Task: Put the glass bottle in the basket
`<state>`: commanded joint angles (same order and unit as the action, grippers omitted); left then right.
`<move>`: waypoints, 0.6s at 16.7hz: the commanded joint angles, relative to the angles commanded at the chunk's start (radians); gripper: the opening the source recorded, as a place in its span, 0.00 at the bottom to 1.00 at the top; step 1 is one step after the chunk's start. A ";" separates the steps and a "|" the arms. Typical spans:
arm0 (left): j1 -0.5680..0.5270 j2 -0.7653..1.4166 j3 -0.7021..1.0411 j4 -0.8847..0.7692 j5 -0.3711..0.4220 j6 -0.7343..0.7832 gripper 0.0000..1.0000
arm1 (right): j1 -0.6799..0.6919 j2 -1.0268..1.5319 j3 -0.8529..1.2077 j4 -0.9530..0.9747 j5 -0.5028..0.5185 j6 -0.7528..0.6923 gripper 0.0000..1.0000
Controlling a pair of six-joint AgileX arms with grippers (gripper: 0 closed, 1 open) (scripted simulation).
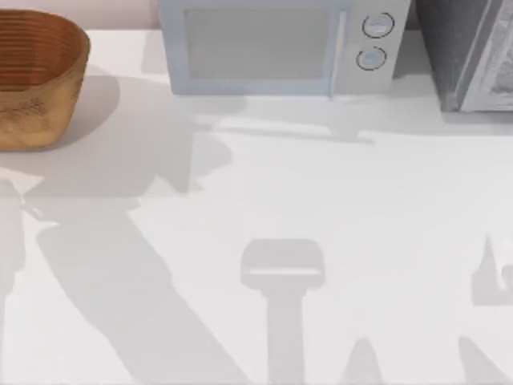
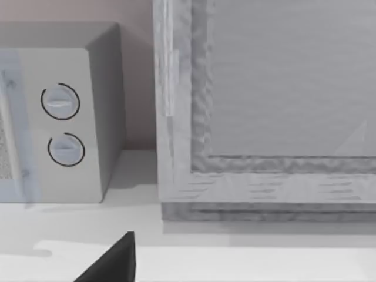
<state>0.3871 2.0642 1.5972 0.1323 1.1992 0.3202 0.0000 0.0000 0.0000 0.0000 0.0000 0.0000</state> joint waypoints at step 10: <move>0.000 0.000 0.000 0.000 0.000 0.000 1.00 | 0.000 0.000 0.000 0.000 0.000 0.000 1.00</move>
<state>0.3871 2.0642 1.5972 0.1323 1.1992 0.3202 0.0000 0.0000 0.0000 0.0000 0.0000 0.0000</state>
